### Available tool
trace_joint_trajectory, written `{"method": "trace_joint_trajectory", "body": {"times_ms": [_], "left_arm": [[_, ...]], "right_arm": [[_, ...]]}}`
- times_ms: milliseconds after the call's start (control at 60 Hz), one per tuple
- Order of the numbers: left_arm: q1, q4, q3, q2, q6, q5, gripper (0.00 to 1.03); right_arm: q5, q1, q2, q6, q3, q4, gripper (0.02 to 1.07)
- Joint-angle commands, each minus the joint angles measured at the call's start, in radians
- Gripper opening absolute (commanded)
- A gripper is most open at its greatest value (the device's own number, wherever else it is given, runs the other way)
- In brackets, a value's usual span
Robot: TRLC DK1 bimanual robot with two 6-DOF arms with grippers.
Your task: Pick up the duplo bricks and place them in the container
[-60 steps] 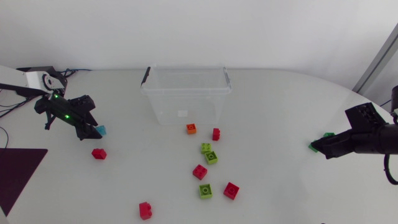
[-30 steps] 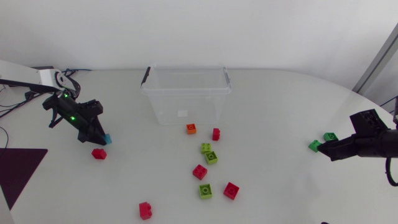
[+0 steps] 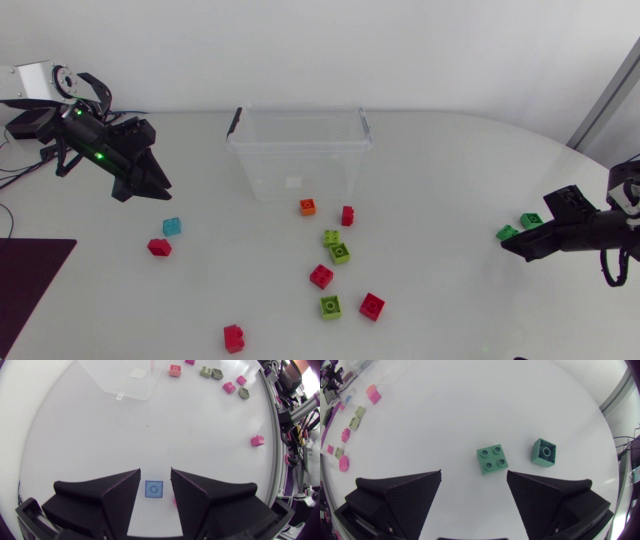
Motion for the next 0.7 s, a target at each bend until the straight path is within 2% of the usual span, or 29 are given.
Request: {"method": "trace_joint_trajectory", "body": {"times_ms": [0, 50, 100, 167, 267, 333, 400, 500, 667, 683], "left_arm": [[0.023, -0.016, -0.037, 0.010, 0.037, 0.010, 0.44], [0.035, -0.013, -0.033, 0.019, 0.046, 0.010, 0.46], [0.050, -0.014, -0.020, 0.034, 0.050, 0.010, 0.56], [0.060, -0.016, -0.020, 0.040, 0.070, 0.010, 0.61], [0.072, -0.014, -0.024, 0.062, 0.098, 0.009, 0.71], [0.076, -0.013, -0.026, 0.076, 0.110, 0.005, 0.73], [0.081, -0.011, -0.024, 0.091, 0.118, 0.002, 0.74], [0.090, 0.003, -0.033, 0.106, 0.136, -0.007, 0.81], [0.096, 0.018, -0.046, 0.142, 0.167, -0.037, 0.81], [0.096, 0.018, -0.050, 0.142, 0.176, -0.037, 0.81]], "right_arm": [[-0.013, -0.003, 0.040, -0.041, 0.026, 0.018, 0.97], [-0.013, -0.003, 0.059, -0.052, 0.035, 0.024, 0.97], [-0.014, -0.003, 0.083, -0.072, 0.046, 0.027, 0.97], [-0.019, -0.003, 0.118, -0.084, 0.064, 0.027, 0.93], [-0.018, 0.001, 0.166, -0.087, 0.084, 0.045, 0.92], [-0.019, 0.004, 0.190, -0.090, 0.093, 0.053, 0.85], [-0.025, 0.003, 0.203, -0.103, 0.101, 0.051, 0.69], [-0.042, -0.003, 0.207, -0.103, 0.106, 0.053, 0.38], [-0.076, -0.007, 0.192, -0.099, 0.112, 0.022, 0.26], [-0.087, -0.007, 0.186, -0.098, 0.112, 0.013, 0.21]]}}
